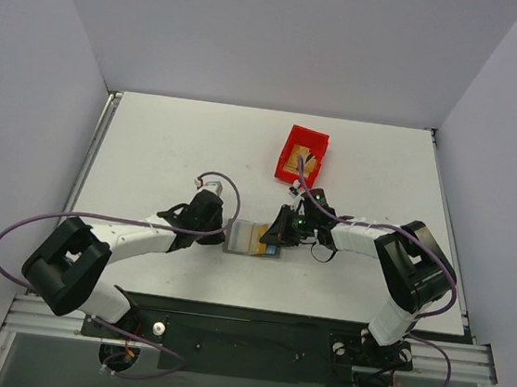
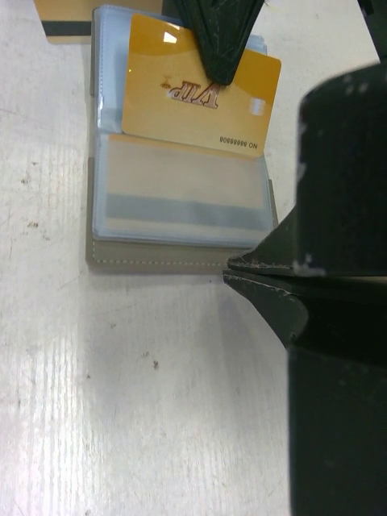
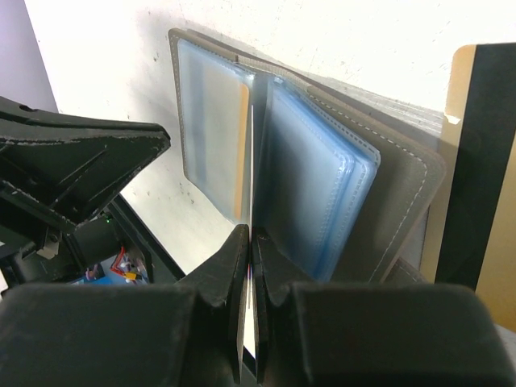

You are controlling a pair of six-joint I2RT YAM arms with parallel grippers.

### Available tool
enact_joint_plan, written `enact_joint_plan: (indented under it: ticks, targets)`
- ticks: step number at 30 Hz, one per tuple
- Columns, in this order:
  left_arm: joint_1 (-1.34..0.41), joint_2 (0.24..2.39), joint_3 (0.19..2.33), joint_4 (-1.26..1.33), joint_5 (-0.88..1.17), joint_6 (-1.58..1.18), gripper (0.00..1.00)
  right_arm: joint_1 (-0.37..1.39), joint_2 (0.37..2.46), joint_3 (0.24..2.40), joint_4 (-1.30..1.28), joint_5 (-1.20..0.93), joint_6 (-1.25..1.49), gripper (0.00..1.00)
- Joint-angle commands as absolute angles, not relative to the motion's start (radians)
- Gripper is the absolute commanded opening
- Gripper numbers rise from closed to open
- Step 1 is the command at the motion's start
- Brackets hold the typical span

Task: Put the credit cards into the card holder
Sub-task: Insert the credit card into the card holder.

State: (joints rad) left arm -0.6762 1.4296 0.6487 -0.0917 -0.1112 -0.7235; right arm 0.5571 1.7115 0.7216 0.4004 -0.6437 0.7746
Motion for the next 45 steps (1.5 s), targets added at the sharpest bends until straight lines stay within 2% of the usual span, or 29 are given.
enact_joint_plan:
  ticks: [1, 29, 45]
  targets:
    - [-0.657, 1.431, 0.677, -0.115, -0.120, -0.695, 0.04, 0.557, 1.701, 0.753, 0.403, -0.667, 0.764, 0.00]
    - [-0.657, 1.488, 0.673, -0.078, -0.091, -0.696, 0.00, 0.554, 1.723, 0.778, 0.407, -0.701, 0.773, 0.00]
    - [-0.657, 1.486, 0.669, -0.081, -0.095, -0.698, 0.00, 0.534, 1.684, 0.727, 0.419, -0.638, 0.807, 0.00]
